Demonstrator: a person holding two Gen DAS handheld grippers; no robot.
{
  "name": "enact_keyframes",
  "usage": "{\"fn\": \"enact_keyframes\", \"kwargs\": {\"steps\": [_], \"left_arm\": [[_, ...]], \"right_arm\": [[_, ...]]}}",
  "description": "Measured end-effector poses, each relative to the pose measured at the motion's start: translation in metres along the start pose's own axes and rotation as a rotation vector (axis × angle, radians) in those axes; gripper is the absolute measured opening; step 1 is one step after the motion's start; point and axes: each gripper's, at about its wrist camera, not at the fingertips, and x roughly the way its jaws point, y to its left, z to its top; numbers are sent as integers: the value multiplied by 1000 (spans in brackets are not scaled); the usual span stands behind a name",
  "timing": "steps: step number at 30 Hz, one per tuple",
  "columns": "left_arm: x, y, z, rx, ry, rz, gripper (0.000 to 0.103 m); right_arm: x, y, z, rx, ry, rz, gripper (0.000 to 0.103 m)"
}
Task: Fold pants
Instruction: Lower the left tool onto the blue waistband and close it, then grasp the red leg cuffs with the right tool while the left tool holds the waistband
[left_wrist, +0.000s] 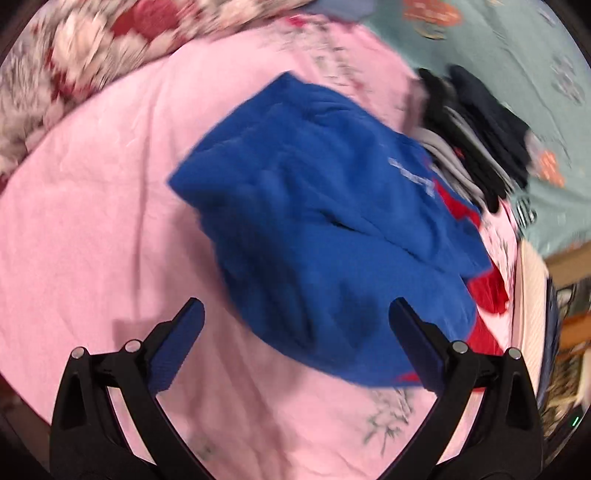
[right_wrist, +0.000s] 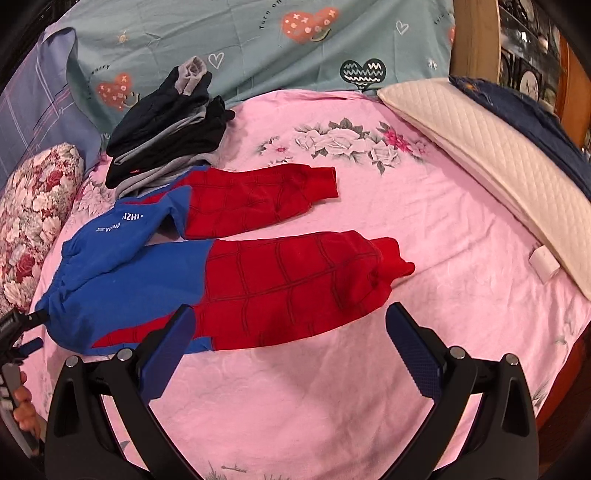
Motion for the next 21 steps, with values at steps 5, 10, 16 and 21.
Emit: {"fn": "enact_keyframes", "kwargs": {"steps": [5, 10, 16, 21], "left_arm": [[15, 28, 35, -116, 4, -77, 90], [23, 52, 43, -216, -15, -81, 10], [0, 59, 21, -163, -116, -54, 11], [3, 53, 21, -94, -115, -8, 14]], "right_arm": [[-6, -3, 1, -22, -21, -20, 102], [-14, -38, 6, 6, -38, -112, 102], [-29, -102, 30, 96, -49, -241, 102], [22, -131, 45, 192, 149, -17, 102]]}}
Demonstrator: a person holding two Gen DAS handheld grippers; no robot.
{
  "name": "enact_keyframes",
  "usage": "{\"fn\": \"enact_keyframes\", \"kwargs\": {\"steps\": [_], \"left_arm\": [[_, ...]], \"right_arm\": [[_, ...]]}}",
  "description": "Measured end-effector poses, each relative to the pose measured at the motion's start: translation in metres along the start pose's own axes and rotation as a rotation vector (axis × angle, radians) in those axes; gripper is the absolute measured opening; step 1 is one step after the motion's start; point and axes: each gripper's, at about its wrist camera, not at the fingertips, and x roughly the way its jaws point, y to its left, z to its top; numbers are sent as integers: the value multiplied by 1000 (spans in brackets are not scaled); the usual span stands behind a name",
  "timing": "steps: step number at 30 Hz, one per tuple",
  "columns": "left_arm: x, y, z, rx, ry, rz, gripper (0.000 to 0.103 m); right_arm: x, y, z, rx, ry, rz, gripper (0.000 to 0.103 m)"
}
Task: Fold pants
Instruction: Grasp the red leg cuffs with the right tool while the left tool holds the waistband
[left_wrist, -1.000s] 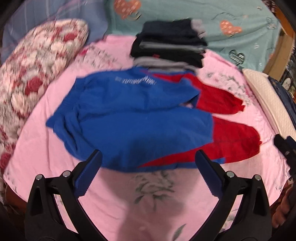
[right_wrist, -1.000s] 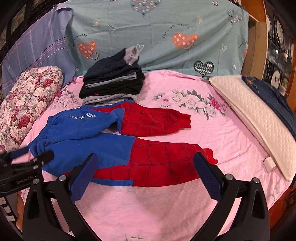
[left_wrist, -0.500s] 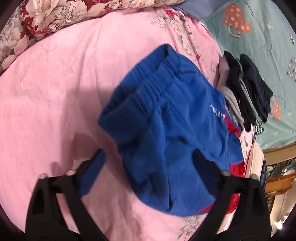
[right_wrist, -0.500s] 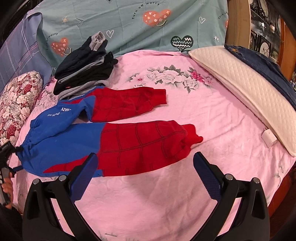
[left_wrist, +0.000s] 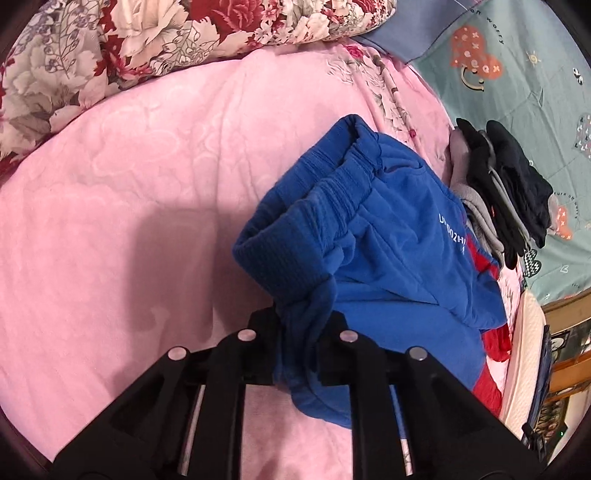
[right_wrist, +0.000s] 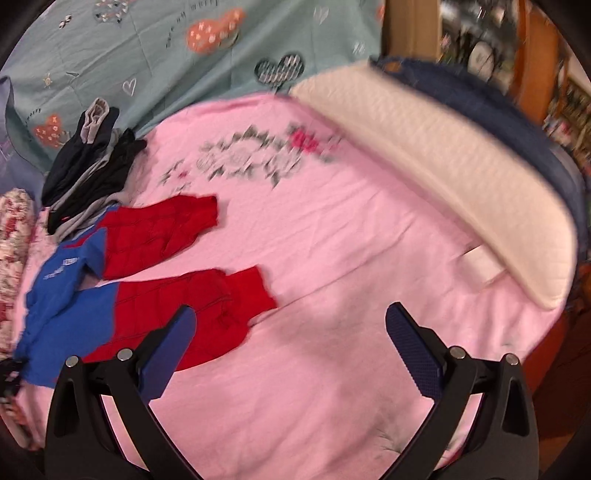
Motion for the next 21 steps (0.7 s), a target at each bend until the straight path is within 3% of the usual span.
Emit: {"fn": "enact_keyframes", "kwargs": {"steps": [3, 6, 9, 10, 11, 12, 21], "left_arm": [[-1, 1, 1, 8, 7, 6, 16], [-1, 4, 1, 10, 14, 7, 19], [0, 2, 1, 22, 14, 20, 21], [1, 0, 2, 30, 9, 32, 21], [1, -1, 2, 34, 6, 38, 19], [1, -2, 3, 32, 4, 41, 18], [-54, 9, -15, 35, -77, 27, 12]], "right_arm": [[41, 3, 1, 46, 133, 86, 98], [75, 11, -6, 94, 263, 198, 73], [98, 19, -9, 102, 299, 202, 72], [99, 23, -7, 93, 270, 196, 71], [99, 26, -5, 82, 253, 189, 57], [101, 27, -4, 85, 252, 210, 13], [43, 19, -13, 55, 136, 225, 14]]}}
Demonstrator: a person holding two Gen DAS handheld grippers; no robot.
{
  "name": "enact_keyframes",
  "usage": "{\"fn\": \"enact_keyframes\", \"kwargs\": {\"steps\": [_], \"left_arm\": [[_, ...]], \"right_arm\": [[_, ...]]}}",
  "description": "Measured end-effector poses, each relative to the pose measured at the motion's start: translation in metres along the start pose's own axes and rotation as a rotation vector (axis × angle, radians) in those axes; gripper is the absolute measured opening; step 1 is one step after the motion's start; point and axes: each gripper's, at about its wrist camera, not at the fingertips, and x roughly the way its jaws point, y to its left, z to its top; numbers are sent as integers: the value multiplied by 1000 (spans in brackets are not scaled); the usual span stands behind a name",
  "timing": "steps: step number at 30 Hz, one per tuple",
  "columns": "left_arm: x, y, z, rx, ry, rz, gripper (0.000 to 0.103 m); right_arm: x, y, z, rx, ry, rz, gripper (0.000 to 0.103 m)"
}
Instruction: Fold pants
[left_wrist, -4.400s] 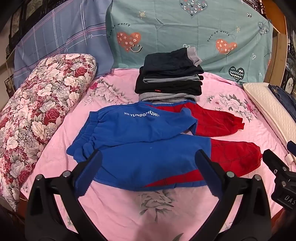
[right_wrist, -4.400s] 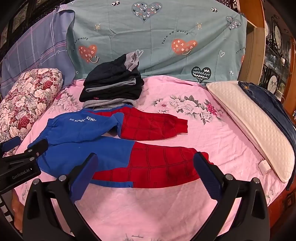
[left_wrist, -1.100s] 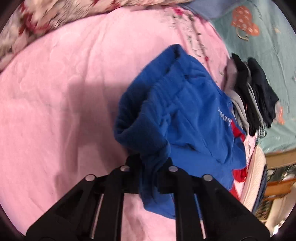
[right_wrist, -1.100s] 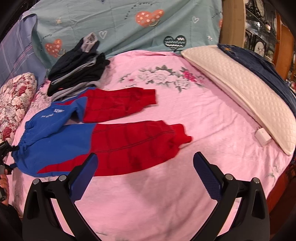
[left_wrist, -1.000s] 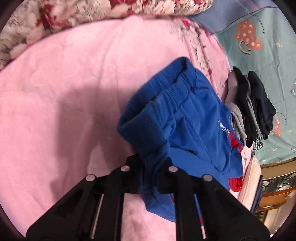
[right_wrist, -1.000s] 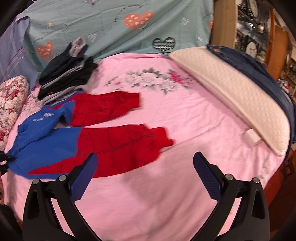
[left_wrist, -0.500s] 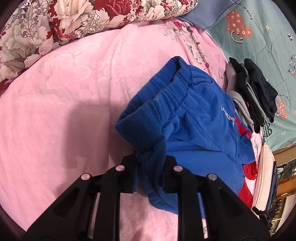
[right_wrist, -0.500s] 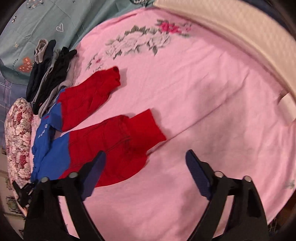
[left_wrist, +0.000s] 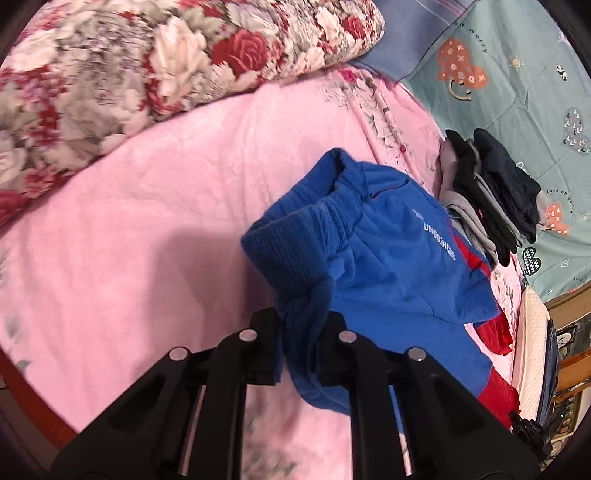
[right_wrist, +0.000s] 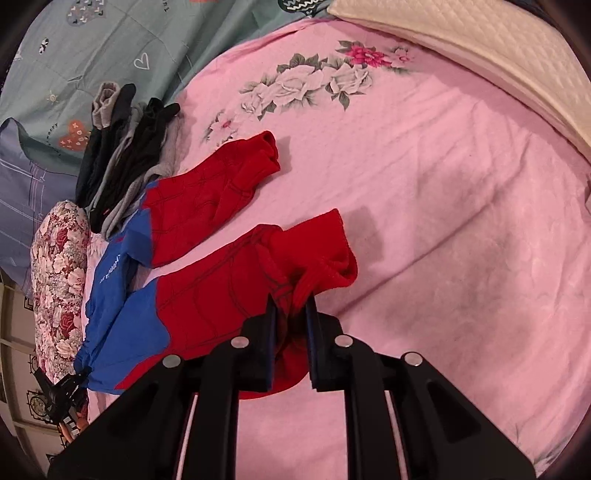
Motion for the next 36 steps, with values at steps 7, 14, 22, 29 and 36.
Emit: {"fn": "enact_keyframes", "kwargs": {"steps": [7, 14, 22, 29, 36], "left_arm": [[10, 5, -17, 61, 91, 82, 37], [-47, -14, 9, 137, -99, 98, 78], [46, -85, 59, 230, 110, 12, 72], [114, -96, 51, 260, 234, 75, 26], [108, -95, 42, 297, 203, 81, 21]], "right_arm": [[29, -19, -35, -52, 79, -119, 20], [-14, 3, -10, -147, -34, -223, 53], [48, 31, 94, -38, 69, 80, 70], [144, 40, 127, 15, 177, 22, 36], [102, 29, 137, -34, -24, -157, 14]]}}
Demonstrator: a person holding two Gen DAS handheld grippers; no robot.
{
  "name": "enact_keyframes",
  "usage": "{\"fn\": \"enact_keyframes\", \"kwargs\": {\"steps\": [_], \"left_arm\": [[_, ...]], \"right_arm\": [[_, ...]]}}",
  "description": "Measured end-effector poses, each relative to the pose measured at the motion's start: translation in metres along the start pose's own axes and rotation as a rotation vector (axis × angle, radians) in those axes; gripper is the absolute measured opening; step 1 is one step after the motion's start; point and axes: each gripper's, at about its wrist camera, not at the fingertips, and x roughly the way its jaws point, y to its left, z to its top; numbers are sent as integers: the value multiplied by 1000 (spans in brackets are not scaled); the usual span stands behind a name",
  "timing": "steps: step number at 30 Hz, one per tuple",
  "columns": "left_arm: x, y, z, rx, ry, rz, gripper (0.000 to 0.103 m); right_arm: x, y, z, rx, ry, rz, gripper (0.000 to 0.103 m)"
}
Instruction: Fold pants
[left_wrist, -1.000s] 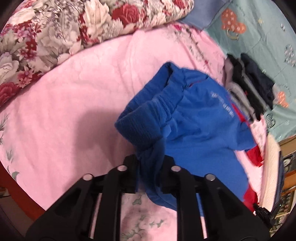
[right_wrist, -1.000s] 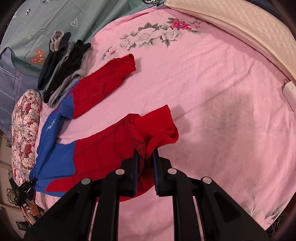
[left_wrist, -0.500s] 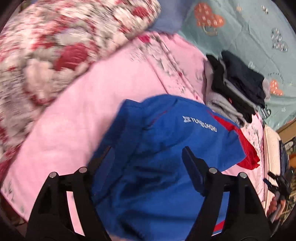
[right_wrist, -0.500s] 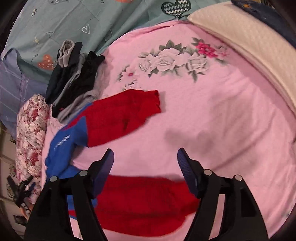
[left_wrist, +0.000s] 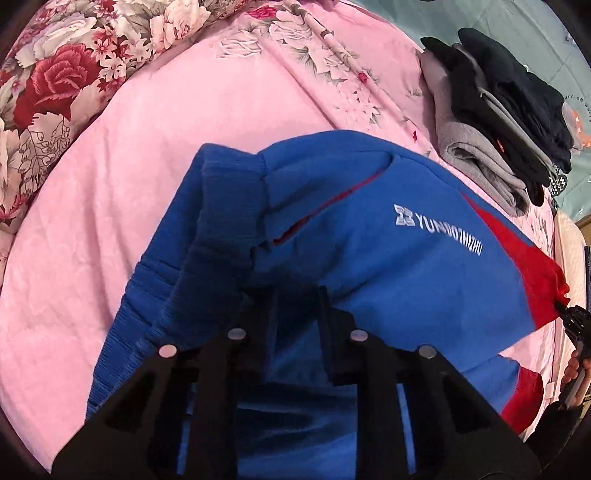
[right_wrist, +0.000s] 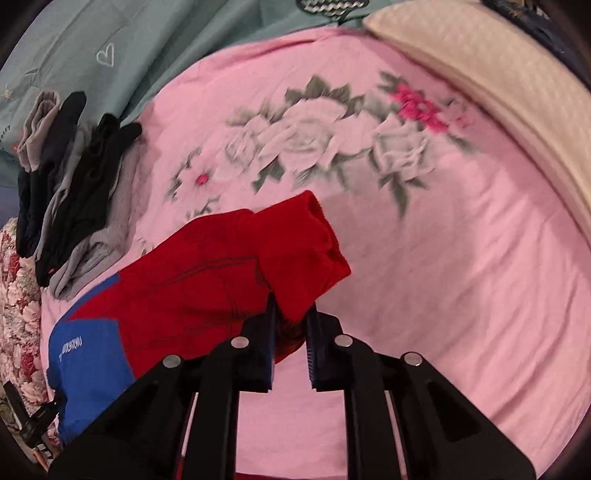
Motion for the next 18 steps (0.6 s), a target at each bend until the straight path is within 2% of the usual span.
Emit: {"fn": "enact_keyframes", "kwargs": {"steps": [2, 5, 7, 8, 9, 10, 11, 12, 13, 15, 18], "left_arm": [[1, -4, 0, 8, -4, 11, 21], [2, -9, 0, 39, 0, 37, 21], [-1, -12, 1, 63, 23, 43, 21], [-6, -11, 1, 61, 44, 34, 28], [-14, -9, 1, 58, 50, 15, 45], [-29, -5, 4, 58, 22, -17, 54], [-42, -2, 7, 62, -12, -12, 72], [-54, 1, 10, 70, -50, 19, 82], [-66, 4, 18, 84, -84, 73, 84], [-69, 9, 37, 114, -69, 116, 85], [-54, 15, 76, 156, -18, 71, 85]], "right_arm": [[1, -15, 3, 33, 21, 9, 14], [26, -16, -4, 7, 80, -37, 14], [31, -13, -8, -42, 58, -78, 19], [31, -7, -7, -76, 56, -95, 32], [31, -1, -6, -101, 71, -111, 46], [26, 3, -6, -108, 79, -121, 46], [17, 5, -7, -110, 70, -116, 46], [1, 9, -8, -117, 43, -106, 46], [-18, 13, -11, -129, 2, -94, 46], [-52, 20, -20, -165, -68, -45, 52], [-92, 22, -46, -215, -109, 59, 57]]}}
